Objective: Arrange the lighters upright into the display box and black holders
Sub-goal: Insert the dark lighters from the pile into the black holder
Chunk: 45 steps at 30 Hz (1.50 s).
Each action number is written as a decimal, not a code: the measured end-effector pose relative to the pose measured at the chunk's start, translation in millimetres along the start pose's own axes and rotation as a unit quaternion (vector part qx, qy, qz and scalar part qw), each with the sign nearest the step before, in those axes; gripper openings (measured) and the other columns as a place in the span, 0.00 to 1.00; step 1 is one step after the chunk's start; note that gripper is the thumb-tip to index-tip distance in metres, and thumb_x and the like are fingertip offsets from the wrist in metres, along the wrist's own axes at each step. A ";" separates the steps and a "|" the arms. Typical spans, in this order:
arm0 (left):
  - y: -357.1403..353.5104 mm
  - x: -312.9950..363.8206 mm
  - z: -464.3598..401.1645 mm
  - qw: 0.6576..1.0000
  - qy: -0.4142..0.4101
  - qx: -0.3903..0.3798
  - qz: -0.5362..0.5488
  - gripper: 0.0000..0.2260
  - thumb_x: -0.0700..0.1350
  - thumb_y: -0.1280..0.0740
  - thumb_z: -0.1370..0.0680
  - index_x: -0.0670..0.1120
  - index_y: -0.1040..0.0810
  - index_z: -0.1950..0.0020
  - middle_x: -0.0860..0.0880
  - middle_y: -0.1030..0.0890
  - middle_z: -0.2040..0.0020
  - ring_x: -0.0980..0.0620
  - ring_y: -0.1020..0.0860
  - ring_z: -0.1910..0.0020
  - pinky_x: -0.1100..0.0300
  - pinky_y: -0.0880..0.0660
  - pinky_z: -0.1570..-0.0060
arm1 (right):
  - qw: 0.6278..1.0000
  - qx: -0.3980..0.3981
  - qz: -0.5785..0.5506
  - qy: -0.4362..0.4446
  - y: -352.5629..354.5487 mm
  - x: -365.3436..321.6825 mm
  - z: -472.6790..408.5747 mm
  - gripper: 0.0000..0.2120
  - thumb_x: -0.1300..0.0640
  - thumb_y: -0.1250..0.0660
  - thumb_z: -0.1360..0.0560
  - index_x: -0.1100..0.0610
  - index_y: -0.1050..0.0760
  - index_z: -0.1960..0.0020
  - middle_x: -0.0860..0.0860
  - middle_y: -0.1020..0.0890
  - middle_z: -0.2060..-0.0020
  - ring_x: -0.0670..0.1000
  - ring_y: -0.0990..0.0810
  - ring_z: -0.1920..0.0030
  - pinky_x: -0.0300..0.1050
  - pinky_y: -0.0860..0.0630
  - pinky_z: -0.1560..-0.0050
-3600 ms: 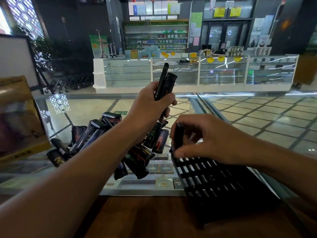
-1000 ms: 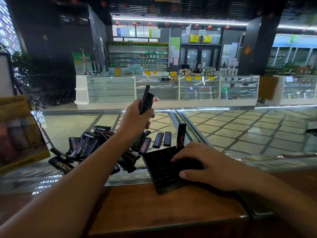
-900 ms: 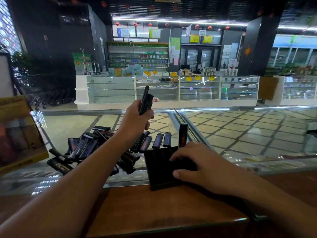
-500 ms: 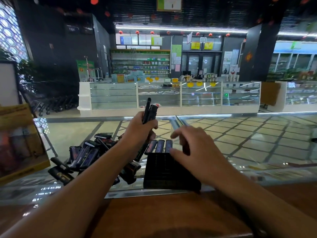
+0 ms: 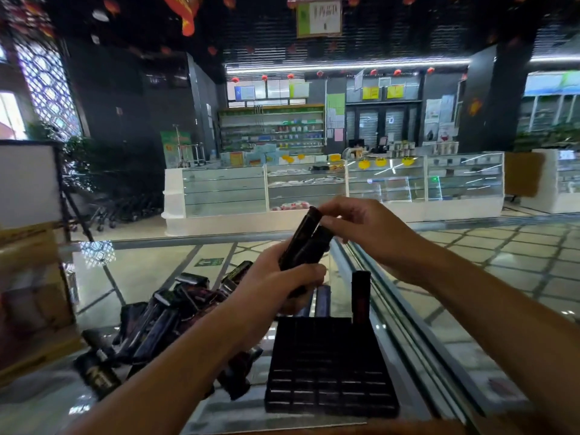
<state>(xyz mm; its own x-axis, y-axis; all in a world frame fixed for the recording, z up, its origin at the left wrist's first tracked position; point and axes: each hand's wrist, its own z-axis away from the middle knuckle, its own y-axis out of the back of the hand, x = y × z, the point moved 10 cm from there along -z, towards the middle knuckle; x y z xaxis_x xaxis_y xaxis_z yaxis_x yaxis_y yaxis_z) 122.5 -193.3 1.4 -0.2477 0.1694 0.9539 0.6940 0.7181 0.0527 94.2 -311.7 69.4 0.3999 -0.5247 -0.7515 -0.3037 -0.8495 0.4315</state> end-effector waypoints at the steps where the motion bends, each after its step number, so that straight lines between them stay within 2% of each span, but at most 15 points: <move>1: -0.5 -0.9 -1.0 1.000 0.002 0.002 -0.014 0.12 0.35 0.32 0.23 0.37 0.25 0.40 0.50 0.31 0.70 0.55 0.35 0.76 0.64 0.37 0.76 | 1.000 -0.005 -0.026 0.002 -0.8 1.9 1.2 0.06 0.59 0.33 0.21 0.52 0.19 0.47 0.46 0.15 0.55 0.52 0.21 0.56 0.42 0.24 0.52; 3: -1.0 -2.0 -1.3 0.999 0.003 0.004 -0.036 0.11 0.36 0.30 0.23 0.40 0.23 0.41 0.48 0.32 0.69 0.53 0.35 0.75 0.64 0.36 0.75 | 0.997 -0.016 -0.078 0.004 -3.0 1.8 3.1 0.05 0.60 0.33 0.22 0.53 0.19 0.50 0.46 0.17 0.59 0.47 0.22 0.57 0.39 0.25 0.55; 5: -2.8 -1.9 0.2 0.999 0.002 0.003 -0.047 0.11 0.37 0.29 0.24 0.39 0.24 0.42 0.48 0.34 0.70 0.52 0.36 0.75 0.63 0.37 0.75 | 0.993 0.004 -0.122 0.001 0.4 1.6 3.5 0.06 0.62 0.33 0.22 0.54 0.19 0.54 0.48 0.18 0.62 0.48 0.22 0.58 0.41 0.24 0.53; 10: 7.9 -7.5 -2.3 0.996 0.009 0.049 -0.079 0.13 0.38 0.28 0.25 0.50 0.20 0.43 0.48 0.33 0.72 0.53 0.36 0.77 0.63 0.38 0.76 | 0.974 0.174 -0.143 -0.014 39.0 12.3 9.4 0.08 0.62 0.32 0.23 0.53 0.19 0.59 0.56 0.18 0.64 0.51 0.21 0.65 0.57 0.22 0.46; 14: 33.4 -8.1 -1.3 0.989 0.003 0.137 -0.055 0.07 0.38 0.30 0.23 0.47 0.18 0.48 0.49 0.31 0.72 0.54 0.36 0.78 0.62 0.37 0.78 | 0.959 0.255 -0.119 -0.037 57.7 20.0 19.6 0.07 0.61 0.33 0.23 0.56 0.21 0.59 0.50 0.16 0.67 0.48 0.21 0.70 0.50 0.18 0.52; 17: 39.6 -6.0 -0.4 0.988 -0.001 0.157 0.000 0.03 0.39 0.31 0.22 0.43 0.18 0.51 0.49 0.32 0.71 0.54 0.37 0.78 0.63 0.40 0.79 | 0.971 0.210 -0.108 -0.042 43.0 20.3 19.3 0.07 0.61 0.33 0.23 0.59 0.20 0.59 0.51 0.15 0.67 0.49 0.21 0.69 0.49 0.19 0.54; 20: 32.6 -1.2 0.1 0.992 -0.006 0.125 0.020 0.11 0.44 0.30 0.22 0.36 0.23 0.53 0.48 0.31 0.70 0.54 0.40 0.77 0.64 0.41 0.79 | 0.980 0.157 -0.118 -0.029 24.1 14.5 20.0 0.06 0.61 0.32 0.23 0.60 0.19 0.57 0.51 0.16 0.68 0.48 0.23 0.71 0.42 0.20 0.60; 23: 21.4 1.6 0.9 0.997 -0.003 0.083 0.006 0.12 0.46 0.30 0.23 0.46 0.24 0.66 0.49 0.31 0.72 0.55 0.39 0.78 0.65 0.40 0.79 | 0.982 0.148 -0.116 -0.017 17.8 8.5 24.2 0.05 0.61 0.31 0.24 0.60 0.19 0.57 0.53 0.20 0.71 0.47 0.25 0.73 0.37 0.24 0.64; 25: 18.5 3.7 1.8 0.997 0.000 0.075 -0.012 0.14 0.46 0.29 0.24 0.48 0.25 0.70 0.48 0.32 0.73 0.54 0.39 0.78 0.64 0.40 0.79 | 0.982 0.145 -0.124 -0.010 16.9 5.6 25.9 0.04 0.61 0.30 0.24 0.59 0.19 0.57 0.55 0.22 0.72 0.47 0.27 0.73 0.36 0.25 0.65; 29: 18.3 11.0 2.3 0.998 -0.008 0.065 -0.010 0.11 0.48 0.27 0.31 0.44 0.26 0.66 0.47 0.33 0.72 0.53 0.39 0.76 0.65 0.40 0.78 | 0.983 0.128 -0.133 0.005 15.3 1.3 25.7 0.04 0.61 0.30 0.24 0.57 0.19 0.57 0.53 0.23 0.73 0.47 0.28 0.73 0.36 0.27 0.65; 32: 20.8 10.8 2.4 0.997 -0.013 0.069 -0.018 0.10 0.45 0.27 0.27 0.41 0.25 0.61 0.46 0.33 0.71 0.53 0.39 0.75 0.64 0.39 0.78 | 0.984 0.107 -0.143 0.011 13.5 0.6 24.1 0.03 0.63 0.31 0.24 0.57 0.19 0.53 0.51 0.22 0.71 0.47 0.27 0.72 0.38 0.26 0.63; 36: 10.6 7.7 3.3 1.000 0.000 0.016 0.011 0.12 0.45 0.31 0.23 0.45 0.29 0.64 0.50 0.33 0.73 0.54 0.40 0.77 0.63 0.42 0.77 | 0.979 0.017 -0.199 0.025 1.8 -3.6 22.3 0.14 0.64 0.32 0.24 0.55 0.22 0.40 0.52 0.16 0.56 0.53 0.26 0.65 0.42 0.23 0.60; 39: 0.1 5.6 4.2 0.998 0.010 -0.032 0.049 0.13 0.47 0.30 0.24 0.49 0.28 0.66 0.51 0.33 0.72 0.55 0.40 0.77 0.60 0.47 0.74 | 0.967 -0.046 -0.248 0.029 -7.9 -7.5 23.2 0.16 0.61 0.33 0.26 0.57 0.23 0.39 0.57 0.16 0.46 0.57 0.26 0.63 0.42 0.24 0.62; 43: -2.6 2.8 2.9 0.998 0.012 -0.018 0.060 0.12 0.48 0.30 0.25 0.46 0.28 0.63 0.50 0.33 0.71 0.54 0.41 0.76 0.56 0.49 0.71 | 0.965 -0.021 -0.260 0.030 -0.9 -4.3 21.7 0.14 0.62 0.32 0.28 0.58 0.22 0.42 0.58 0.15 0.49 0.57 0.27 0.61 0.40 0.25 0.63; 45: -1.7 2.6 2.3 0.999 0.007 -0.009 0.048 0.14 0.50 0.30 0.27 0.40 0.27 0.58 0.50 0.33 0.71 0.53 0.41 0.76 0.57 0.48 0.71 | 0.965 0.012 -0.259 0.026 5.6 -0.3 20.8 0.14 0.60 0.29 0.31 0.58 0.21 0.45 0.57 0.15 0.52 0.58 0.25 0.58 0.41 0.24 0.63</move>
<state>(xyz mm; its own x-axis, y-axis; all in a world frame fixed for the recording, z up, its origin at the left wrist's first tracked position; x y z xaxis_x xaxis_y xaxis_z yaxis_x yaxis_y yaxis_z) 119.1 -192.5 3.1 -0.1697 0.2273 0.9589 0.7261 0.6868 -0.0343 74.4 -315.1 61.6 0.5464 -0.0328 -0.8369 -0.0714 -0.9974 -0.0075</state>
